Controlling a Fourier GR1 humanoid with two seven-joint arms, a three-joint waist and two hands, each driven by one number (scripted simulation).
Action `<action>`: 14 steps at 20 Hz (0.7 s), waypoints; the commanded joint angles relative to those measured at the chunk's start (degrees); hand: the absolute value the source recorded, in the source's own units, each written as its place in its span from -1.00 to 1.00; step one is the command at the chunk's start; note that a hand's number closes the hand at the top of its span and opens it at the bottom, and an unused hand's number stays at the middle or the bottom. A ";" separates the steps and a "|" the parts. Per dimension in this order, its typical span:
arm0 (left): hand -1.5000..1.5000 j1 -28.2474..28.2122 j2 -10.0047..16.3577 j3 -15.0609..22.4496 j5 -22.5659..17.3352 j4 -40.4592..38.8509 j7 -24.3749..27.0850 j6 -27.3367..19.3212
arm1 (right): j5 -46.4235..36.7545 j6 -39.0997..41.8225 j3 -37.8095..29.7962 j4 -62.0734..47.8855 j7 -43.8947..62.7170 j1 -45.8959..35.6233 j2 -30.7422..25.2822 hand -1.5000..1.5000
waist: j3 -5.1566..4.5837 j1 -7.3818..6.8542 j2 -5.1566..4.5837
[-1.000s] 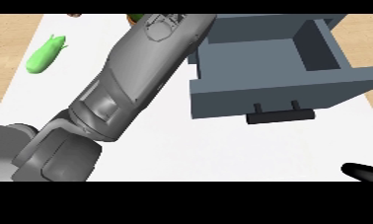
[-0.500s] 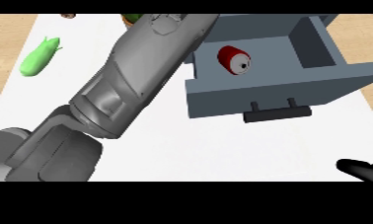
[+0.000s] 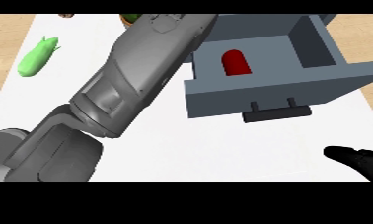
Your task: Pick up the can, place it into the drawer and close the drawer
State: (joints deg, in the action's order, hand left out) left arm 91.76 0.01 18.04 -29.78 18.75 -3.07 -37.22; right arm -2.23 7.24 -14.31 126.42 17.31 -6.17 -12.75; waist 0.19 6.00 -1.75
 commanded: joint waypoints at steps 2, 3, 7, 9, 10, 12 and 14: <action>-1.00 1.85 -0.01 -0.25 -2.55 -0.12 -0.33 -0.19 | -7.16 2.21 2.14 -3.01 -3.92 -2.25 -4.49 -1.00 | -0.01 -0.70 0.11; -1.00 1.61 -0.01 -0.43 -3.55 0.93 -0.01 -0.08 | -12.03 0.44 5.58 -3.62 -2.83 -3.79 -3.59 -1.00 | -0.08 -1.38 0.07; -1.00 1.68 -0.01 -2.47 -4.53 -0.66 2.83 1.13 | -18.32 1.03 7.01 -8.71 -6.01 -5.65 -6.83 -1.00 | -0.09 -2.66 -0.14; -1.00 1.61 -0.01 -1.73 -5.46 -0.17 2.90 -0.06 | -23.03 -0.26 9.84 -11.12 -6.97 -8.59 -7.11 -1.00 | -0.07 -2.46 -0.05; -1.00 0.94 -0.01 -0.97 -4.79 -0.66 4.49 -0.45 | -24.25 -1.00 10.46 -11.86 -8.67 -7.49 -6.59 -1.00 | -0.05 -2.42 0.16; -1.00 2.45 -0.01 -0.82 -5.02 -0.79 2.57 -1.27 | -28.81 -1.66 13.77 -14.82 -9.57 -8.81 -6.81 -1.00 | -0.07 -3.35 0.44; -1.00 1.26 -0.01 -1.09 -4.64 -1.11 4.75 0.36 | -32.76 -3.72 15.20 -20.31 -9.75 -12.14 -6.35 -1.00 | -0.11 -4.54 0.34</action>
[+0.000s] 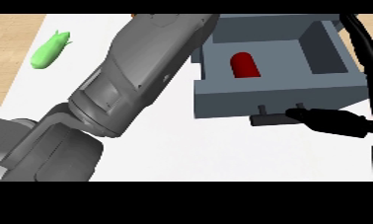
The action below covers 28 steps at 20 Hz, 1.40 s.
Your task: Pick up the can, place it into the drawer and close the drawer
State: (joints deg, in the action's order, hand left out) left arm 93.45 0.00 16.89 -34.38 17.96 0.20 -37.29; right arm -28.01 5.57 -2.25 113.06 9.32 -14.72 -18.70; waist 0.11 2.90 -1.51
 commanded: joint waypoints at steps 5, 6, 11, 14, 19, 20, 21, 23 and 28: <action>-1.00 1.73 0.02 1.06 0.85 -1.91 -1.04 -0.31 | -15.45 -6.59 8.85 -18.22 -5.96 -6.46 1.68 -1.00 | 0.02 -1.64 0.31; -1.00 1.77 0.01 0.72 0.29 -1.16 -1.17 -0.47 | -15.67 -5.76 7.89 -17.84 -4.96 -7.15 0.63 -1.00 | -0.01 -1.12 0.59; -1.00 -0.23 0.88 -1.78 0.67 -1.71 0.92 2.51 | -23.31 -11.84 10.25 -31.48 -7.39 -13.83 3.06 -1.00 | -0.06 -2.95 0.62; -1.00 -0.96 2.18 -2.01 1.01 -0.45 -0.08 3.25 | -24.43 -16.49 9.83 -41.75 -11.86 -16.09 4.90 -1.00 | -0.04 -3.78 0.74; -1.00 -1.41 5.42 -0.78 2.91 1.78 -3.79 4.18 | -27.88 -20.83 7.97 -53.45 -10.37 -24.70 7.50 -1.00 | -0.08 -4.86 1.18; -1.00 -1.50 5.45 -1.13 2.98 0.93 -2.44 4.15 | -29.84 -26.67 7.89 -57.94 -11.89 -24.33 8.92 -1.00 | -0.03 -4.93 0.64; -1.00 -4.70 5.48 -1.43 2.83 2.30 -1.22 3.60 | -31.33 -26.76 8.04 -59.02 -10.63 -24.92 8.59 -1.00 | -0.09 -5.04 1.00; -1.00 -2.88 6.46 -1.76 2.69 3.57 -3.04 4.30 | -29.97 -30.30 4.45 -65.01 -13.09 -29.36 7.58 -1.00 | -0.04 -5.66 0.74; -1.00 -4.75 9.50 -0.27 4.20 6.97 -6.79 4.96 | -32.91 -38.36 2.62 -74.08 -12.11 -35.25 8.91 -1.00 | -0.06 -6.93 1.05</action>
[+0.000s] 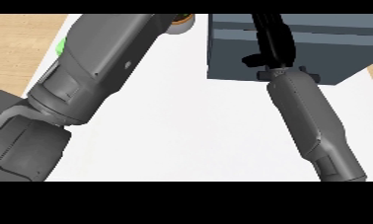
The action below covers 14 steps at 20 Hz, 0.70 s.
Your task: Pick up the can, place it into the drawer and close the drawer
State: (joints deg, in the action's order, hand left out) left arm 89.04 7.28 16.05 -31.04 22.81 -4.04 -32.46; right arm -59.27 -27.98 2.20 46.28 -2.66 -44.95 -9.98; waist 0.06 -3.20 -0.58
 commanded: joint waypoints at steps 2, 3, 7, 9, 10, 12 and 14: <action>-1.00 -3.42 2.99 0.17 0.56 3.55 -1.45 1.88 | -2.11 -7.19 -2.59 -11.36 -0.66 -7.56 0.58 -1.00 | -0.01 -1.02 -0.17; -1.00 -2.86 2.69 0.61 0.49 5.06 -4.20 1.58 | -1.65 -8.53 -3.72 -12.81 -1.44 -7.87 -0.48 -1.00 | 0.00 -1.47 0.05; -1.00 -5.74 4.15 1.15 1.51 8.25 -3.57 1.17 | -2.41 -10.46 -4.93 -18.56 -0.70 -13.98 -0.05 -1.00 | 0.00 -1.92 -0.17; -1.00 -8.60 4.40 1.26 1.44 10.03 -3.74 1.58 | -3.08 -11.19 -5.13 -20.64 -0.10 -16.23 0.18 -1.00 | -0.03 -1.90 -0.15; -1.00 -9.29 5.65 1.21 1.36 10.50 -4.54 2.10 | -2.77 -13.00 -5.68 -21.44 -1.14 -15.82 -0.03 -1.00 | -0.01 -2.46 -0.29; -1.00 -8.23 6.87 1.17 1.10 12.45 -6.48 3.38 | -3.16 -10.60 -6.07 -23.12 1.07 -20.34 -0.36 -1.00 | -0.03 -3.36 -0.33; -1.00 -10.36 6.03 2.00 1.60 14.62 -6.19 2.71 | -2.87 -10.59 -6.64 -25.18 -1.55 -20.42 -2.34 -1.00 | 0.00 -3.55 -0.47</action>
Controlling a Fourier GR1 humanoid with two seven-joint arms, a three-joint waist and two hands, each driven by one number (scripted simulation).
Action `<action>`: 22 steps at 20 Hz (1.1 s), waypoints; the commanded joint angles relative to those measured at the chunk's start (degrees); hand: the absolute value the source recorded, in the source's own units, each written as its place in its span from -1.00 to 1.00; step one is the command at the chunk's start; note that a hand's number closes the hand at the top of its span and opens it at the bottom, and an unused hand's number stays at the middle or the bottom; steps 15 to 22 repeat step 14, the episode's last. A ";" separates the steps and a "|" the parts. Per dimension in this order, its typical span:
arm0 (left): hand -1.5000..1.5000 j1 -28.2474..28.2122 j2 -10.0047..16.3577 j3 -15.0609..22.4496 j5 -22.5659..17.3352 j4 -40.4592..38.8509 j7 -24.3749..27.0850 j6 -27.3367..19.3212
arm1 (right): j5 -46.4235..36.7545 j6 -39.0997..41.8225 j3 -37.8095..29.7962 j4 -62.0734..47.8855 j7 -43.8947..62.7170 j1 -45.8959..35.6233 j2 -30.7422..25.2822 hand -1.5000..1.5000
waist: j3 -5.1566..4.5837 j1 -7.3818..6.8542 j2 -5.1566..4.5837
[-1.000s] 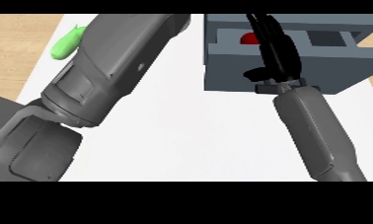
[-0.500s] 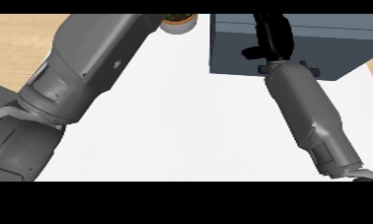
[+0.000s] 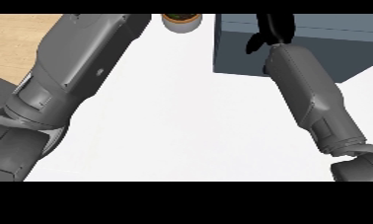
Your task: Pick up the can, place it into the drawer and close the drawer
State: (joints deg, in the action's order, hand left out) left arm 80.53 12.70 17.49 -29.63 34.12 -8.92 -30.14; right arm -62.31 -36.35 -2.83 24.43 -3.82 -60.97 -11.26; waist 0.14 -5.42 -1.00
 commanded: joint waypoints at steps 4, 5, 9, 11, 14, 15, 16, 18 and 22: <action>-1.00 -3.39 3.09 -0.20 0.00 5.45 -1.44 1.52 | 1.64 -3.42 -3.13 -3.99 -1.76 -6.58 -0.01 -1.00 | -0.06 -0.94 -0.35; -1.00 -3.72 4.52 0.21 -0.08 6.91 -3.18 2.56 | 2.47 -2.28 -4.00 -4.45 -1.71 -7.04 -0.67 -1.00 | -0.06 -2.00 -0.10; -1.00 -7.58 4.70 0.86 0.50 9.30 -2.45 1.66 | 8.20 0.46 -8.03 -2.48 -7.24 -8.75 0.79 -1.00 | -0.01 -1.47 0.21; -1.00 -6.83 6.00 1.05 0.64 11.41 -5.17 1.29 | 9.11 0.35 -8.89 -2.89 -8.99 -8.27 1.03 -1.00 | 0.02 -1.16 0.47; -1.00 -10.96 6.05 1.86 0.88 15.59 -4.54 1.20 | 8.89 -0.62 -9.21 -3.86 -9.25 -9.25 1.60 -1.00 | -0.07 -2.08 0.23; -1.00 -10.96 6.05 1.86 0.88 15.59 -4.54 1.20 | 8.89 -0.62 -9.21 -3.86 -9.25 -9.25 1.60 -1.00 | -0.07 -2.08 0.23; -1.00 -10.96 6.05 1.86 0.88 15.59 -4.54 1.20 | 8.89 -0.62 -9.21 -3.86 -9.25 -9.25 1.60 -1.00 | -0.07 -2.08 0.23; -1.00 -10.96 6.05 1.86 0.88 15.59 -4.54 1.20 | 8.89 -0.62 -9.21 -3.86 -9.25 -9.25 1.60 -1.00 | -0.07 -2.08 0.23; -1.00 -10.96 6.05 1.86 0.88 15.59 -4.54 1.20 | 8.89 -0.62 -9.21 -3.86 -9.25 -9.25 1.60 -1.00 | -0.07 -2.08 0.23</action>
